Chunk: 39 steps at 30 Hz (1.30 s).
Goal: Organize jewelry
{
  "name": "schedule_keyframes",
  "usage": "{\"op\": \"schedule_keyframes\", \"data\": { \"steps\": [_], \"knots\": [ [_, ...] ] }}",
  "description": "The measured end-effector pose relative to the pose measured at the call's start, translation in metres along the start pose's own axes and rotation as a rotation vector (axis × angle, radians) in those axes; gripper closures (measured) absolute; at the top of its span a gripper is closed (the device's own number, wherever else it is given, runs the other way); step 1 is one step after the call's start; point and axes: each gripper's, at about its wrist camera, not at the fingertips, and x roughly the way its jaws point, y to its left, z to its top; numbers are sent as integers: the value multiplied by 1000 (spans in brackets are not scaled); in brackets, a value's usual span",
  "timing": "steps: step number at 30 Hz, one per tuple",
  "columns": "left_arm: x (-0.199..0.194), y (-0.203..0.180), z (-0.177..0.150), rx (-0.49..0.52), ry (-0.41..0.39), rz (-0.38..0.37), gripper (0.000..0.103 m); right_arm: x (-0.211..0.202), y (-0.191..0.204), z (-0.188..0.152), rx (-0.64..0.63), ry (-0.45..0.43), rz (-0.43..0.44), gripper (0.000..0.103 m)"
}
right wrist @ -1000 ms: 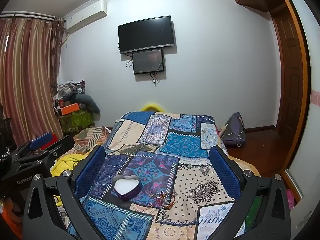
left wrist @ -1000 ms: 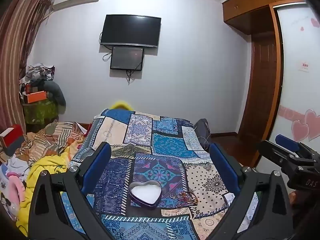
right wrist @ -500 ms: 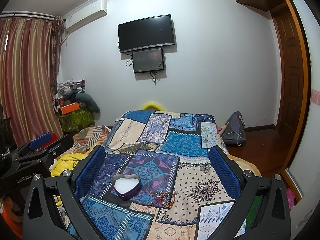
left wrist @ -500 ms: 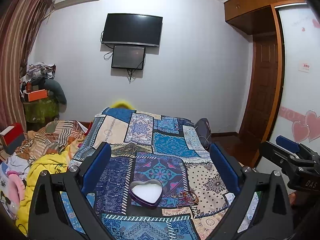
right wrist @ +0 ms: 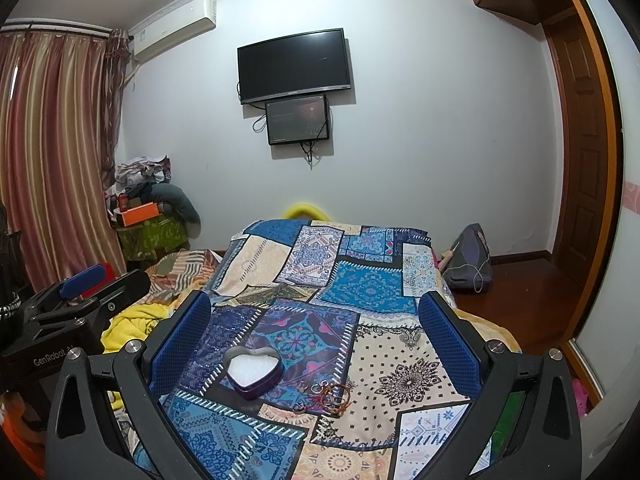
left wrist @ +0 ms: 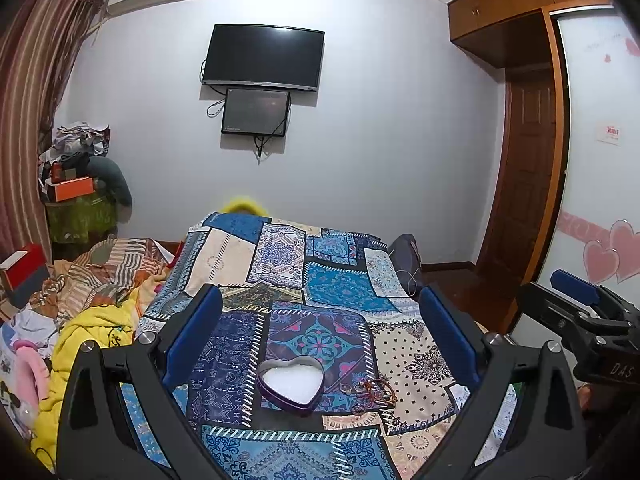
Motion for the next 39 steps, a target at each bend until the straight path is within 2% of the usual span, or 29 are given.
{"op": "schedule_keyframes", "data": {
  "steps": [27,39],
  "knots": [
    [3,2,1,1,5,4,4,1,3,-2,-5,0,-3,0],
    [9,4,-1,1,23,4,4,10,1,-2,-3,27,-1,0]
  ]
}}
